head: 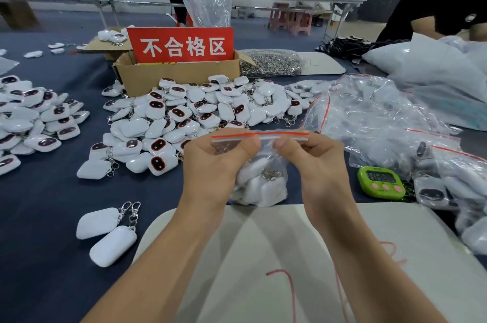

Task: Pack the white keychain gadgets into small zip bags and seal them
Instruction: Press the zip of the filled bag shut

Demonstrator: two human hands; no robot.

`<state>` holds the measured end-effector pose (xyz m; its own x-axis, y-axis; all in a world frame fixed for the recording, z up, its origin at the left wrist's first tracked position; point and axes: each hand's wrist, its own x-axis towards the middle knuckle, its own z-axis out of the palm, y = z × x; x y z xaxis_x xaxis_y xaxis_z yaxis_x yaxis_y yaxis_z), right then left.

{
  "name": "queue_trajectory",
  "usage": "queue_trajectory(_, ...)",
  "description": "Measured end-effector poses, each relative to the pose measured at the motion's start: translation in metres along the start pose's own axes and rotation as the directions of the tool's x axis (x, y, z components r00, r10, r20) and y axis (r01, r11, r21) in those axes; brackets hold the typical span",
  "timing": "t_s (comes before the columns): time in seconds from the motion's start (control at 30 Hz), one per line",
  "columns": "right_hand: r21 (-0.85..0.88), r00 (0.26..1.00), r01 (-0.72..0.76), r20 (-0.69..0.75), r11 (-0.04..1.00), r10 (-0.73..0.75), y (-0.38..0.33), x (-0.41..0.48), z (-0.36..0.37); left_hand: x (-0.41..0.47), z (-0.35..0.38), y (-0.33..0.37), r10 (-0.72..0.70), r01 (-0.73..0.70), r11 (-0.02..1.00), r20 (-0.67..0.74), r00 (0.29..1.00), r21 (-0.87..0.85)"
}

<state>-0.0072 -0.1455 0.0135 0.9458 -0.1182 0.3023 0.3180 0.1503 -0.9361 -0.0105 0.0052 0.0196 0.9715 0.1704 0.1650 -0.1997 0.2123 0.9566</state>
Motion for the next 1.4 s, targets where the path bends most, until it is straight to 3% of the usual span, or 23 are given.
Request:
queue_trajectory(0.83,-0.031,0.997,-0.081,0.008,0.996,0.081,0.0061,-0.0022,0.0058,-0.0027,0.0002,0.0010,-0.002,0.001,1.000,0.024,1.000,0.028)
queue_trajectory(1.07,0.042,0.990,-0.139,0.001,0.989,0.139,0.0051,-0.0030,0.0070,-0.0035,0.0024,0.0013,-0.030,0.030,1.000,0.002,1.000,0.003)
queue_trajectory(1.4,0.035,0.994,-0.102,0.049,0.994,0.100,0.0021,-0.0040,0.0031,-0.0018,0.0000,-0.0004,-0.019,0.020,1.000,0.050,0.999,-0.016)
